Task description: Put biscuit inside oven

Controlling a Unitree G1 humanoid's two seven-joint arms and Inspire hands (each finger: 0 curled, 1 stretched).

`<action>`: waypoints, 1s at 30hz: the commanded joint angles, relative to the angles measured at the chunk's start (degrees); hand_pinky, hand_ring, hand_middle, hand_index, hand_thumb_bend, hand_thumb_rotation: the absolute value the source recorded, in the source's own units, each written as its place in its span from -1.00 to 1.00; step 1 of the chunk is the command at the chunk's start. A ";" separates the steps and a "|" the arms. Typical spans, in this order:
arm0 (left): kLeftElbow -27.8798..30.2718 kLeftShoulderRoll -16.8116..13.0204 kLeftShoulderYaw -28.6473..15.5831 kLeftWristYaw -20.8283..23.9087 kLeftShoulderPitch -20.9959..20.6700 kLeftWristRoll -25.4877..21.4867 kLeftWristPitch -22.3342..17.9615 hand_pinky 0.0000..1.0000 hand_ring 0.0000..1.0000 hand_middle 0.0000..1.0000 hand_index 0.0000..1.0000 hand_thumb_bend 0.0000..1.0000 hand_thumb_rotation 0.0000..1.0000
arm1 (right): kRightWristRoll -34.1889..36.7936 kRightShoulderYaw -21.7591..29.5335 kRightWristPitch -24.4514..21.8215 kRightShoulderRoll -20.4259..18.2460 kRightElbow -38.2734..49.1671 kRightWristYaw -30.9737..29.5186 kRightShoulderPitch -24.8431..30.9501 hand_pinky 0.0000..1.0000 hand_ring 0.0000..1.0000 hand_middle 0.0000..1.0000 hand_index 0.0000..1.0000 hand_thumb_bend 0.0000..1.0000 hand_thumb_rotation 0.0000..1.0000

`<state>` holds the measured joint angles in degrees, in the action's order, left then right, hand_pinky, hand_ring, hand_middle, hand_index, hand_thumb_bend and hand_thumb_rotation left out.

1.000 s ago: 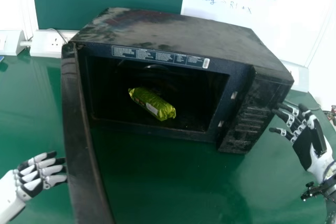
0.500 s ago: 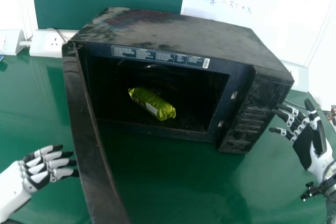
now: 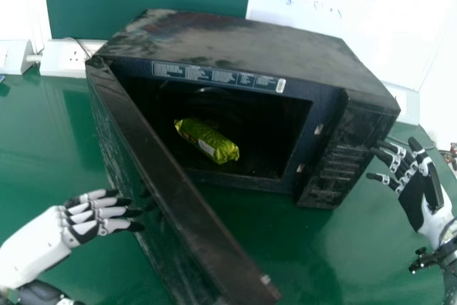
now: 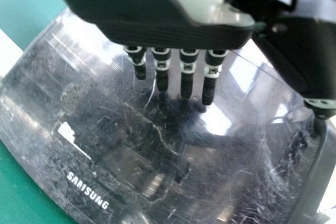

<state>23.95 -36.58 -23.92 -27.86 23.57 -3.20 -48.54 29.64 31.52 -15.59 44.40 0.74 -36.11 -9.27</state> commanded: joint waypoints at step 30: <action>-6.57 -2.61 11.24 -4.80 -13.07 -6.34 8.60 0.30 0.60 0.68 0.64 0.95 1.00 | -0.99 0.32 1.12 -0.73 0.34 -0.01 0.07 0.47 0.68 0.56 0.52 0.37 1.00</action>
<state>17.28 -38.47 -12.58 -31.91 10.39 -9.78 -39.63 28.64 31.51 -14.86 43.96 0.73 -36.22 -9.35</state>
